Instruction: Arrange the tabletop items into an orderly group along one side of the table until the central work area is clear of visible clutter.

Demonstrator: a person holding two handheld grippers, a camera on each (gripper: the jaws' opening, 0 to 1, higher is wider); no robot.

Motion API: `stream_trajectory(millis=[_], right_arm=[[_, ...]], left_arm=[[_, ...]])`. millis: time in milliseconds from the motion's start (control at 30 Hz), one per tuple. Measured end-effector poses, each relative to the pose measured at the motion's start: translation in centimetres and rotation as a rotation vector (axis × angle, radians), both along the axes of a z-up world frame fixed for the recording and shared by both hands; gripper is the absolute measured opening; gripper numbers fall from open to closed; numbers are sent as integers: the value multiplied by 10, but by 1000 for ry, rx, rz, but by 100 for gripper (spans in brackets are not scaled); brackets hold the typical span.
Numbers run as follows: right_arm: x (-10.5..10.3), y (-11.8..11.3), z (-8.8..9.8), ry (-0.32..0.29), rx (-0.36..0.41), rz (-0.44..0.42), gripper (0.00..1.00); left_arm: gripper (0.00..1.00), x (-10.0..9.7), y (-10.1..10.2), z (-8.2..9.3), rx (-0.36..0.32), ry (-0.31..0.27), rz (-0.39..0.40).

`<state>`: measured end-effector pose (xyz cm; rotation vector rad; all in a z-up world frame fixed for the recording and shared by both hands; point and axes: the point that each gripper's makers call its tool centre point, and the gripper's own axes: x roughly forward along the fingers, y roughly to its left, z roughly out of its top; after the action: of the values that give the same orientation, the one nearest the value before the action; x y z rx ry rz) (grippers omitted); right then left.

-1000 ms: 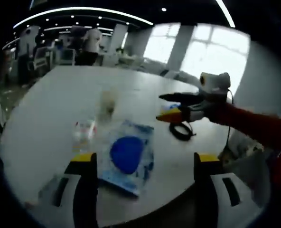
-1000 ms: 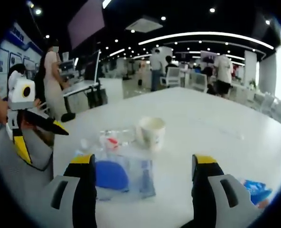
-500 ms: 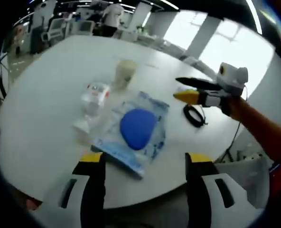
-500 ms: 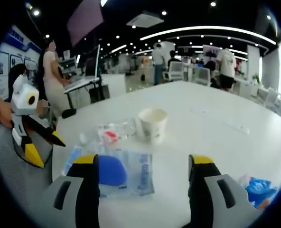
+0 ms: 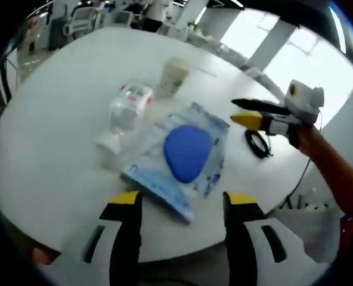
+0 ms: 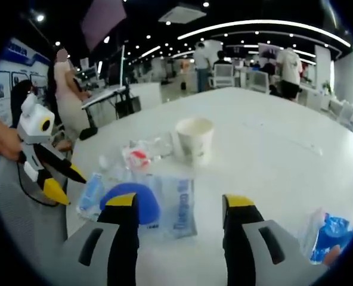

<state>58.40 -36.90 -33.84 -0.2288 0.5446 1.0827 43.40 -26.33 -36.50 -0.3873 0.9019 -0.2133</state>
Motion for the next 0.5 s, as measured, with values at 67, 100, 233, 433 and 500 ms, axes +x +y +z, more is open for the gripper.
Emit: stream_trajectory(millis=[67, 100, 233, 433, 500], right_arm=[[1, -1, -5, 12, -14, -3, 49], [0, -1, -8, 26, -19, -4, 47], [-1, -3, -17, 63, -43, -4, 39], [-1, -3, -28, 95, -75, -7, 30], [-1, -4, -30, 95, -84, -10, 27]], left_arm=[[48, 1, 2, -2, -24, 16, 35], [48, 3, 3, -2, -33, 15, 41], [47, 4, 3, -4, -23, 17, 38], [43, 9, 4, -8, -10, 27, 49], [42, 9, 4, -9, -14, 27, 60]])
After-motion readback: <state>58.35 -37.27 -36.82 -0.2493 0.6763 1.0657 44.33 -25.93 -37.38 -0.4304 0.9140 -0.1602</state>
